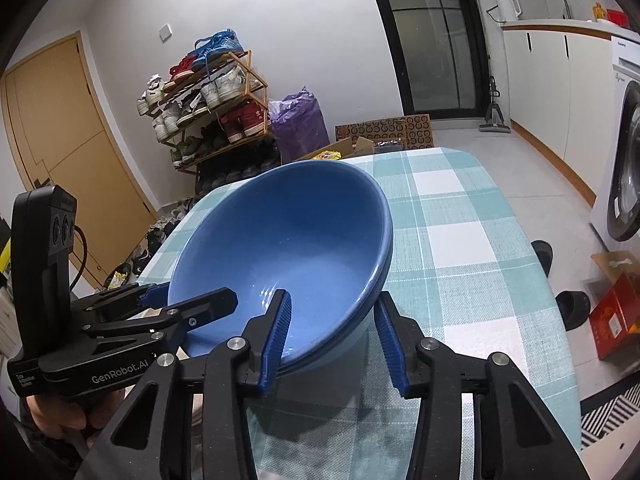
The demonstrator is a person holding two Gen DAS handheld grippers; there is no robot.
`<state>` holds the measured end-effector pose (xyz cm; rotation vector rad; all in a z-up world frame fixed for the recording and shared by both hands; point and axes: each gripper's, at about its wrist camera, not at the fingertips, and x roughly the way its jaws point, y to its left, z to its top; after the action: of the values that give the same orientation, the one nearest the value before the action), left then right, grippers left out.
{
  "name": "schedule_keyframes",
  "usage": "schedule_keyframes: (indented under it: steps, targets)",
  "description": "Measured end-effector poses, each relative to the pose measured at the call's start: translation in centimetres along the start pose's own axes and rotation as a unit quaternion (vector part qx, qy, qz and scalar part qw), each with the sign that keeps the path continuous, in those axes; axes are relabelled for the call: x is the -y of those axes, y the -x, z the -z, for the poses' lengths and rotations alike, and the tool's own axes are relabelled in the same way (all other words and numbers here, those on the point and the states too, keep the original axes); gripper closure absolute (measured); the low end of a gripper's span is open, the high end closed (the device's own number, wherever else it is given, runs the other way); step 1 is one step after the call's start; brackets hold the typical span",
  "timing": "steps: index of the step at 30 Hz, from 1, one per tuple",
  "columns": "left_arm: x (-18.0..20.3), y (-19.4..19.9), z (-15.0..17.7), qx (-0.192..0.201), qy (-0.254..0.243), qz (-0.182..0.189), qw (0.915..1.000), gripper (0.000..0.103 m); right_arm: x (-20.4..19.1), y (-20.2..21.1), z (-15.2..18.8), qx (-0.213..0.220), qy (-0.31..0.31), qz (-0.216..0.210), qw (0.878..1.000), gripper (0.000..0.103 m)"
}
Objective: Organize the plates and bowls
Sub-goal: 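Lift the nested blue bowls and carry them over the cream plate stack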
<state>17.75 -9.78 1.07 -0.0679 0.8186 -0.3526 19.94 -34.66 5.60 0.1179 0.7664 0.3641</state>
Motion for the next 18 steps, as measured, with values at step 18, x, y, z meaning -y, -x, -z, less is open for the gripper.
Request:
schedule_keyframes:
  steps: [18]
  targets:
    - [-1.3,3.8,-0.3,0.035,0.010,-0.009,0.9993,0.053,-2.3,1.7,-1.0,0.019,0.015,-0.016,1.000,0.060]
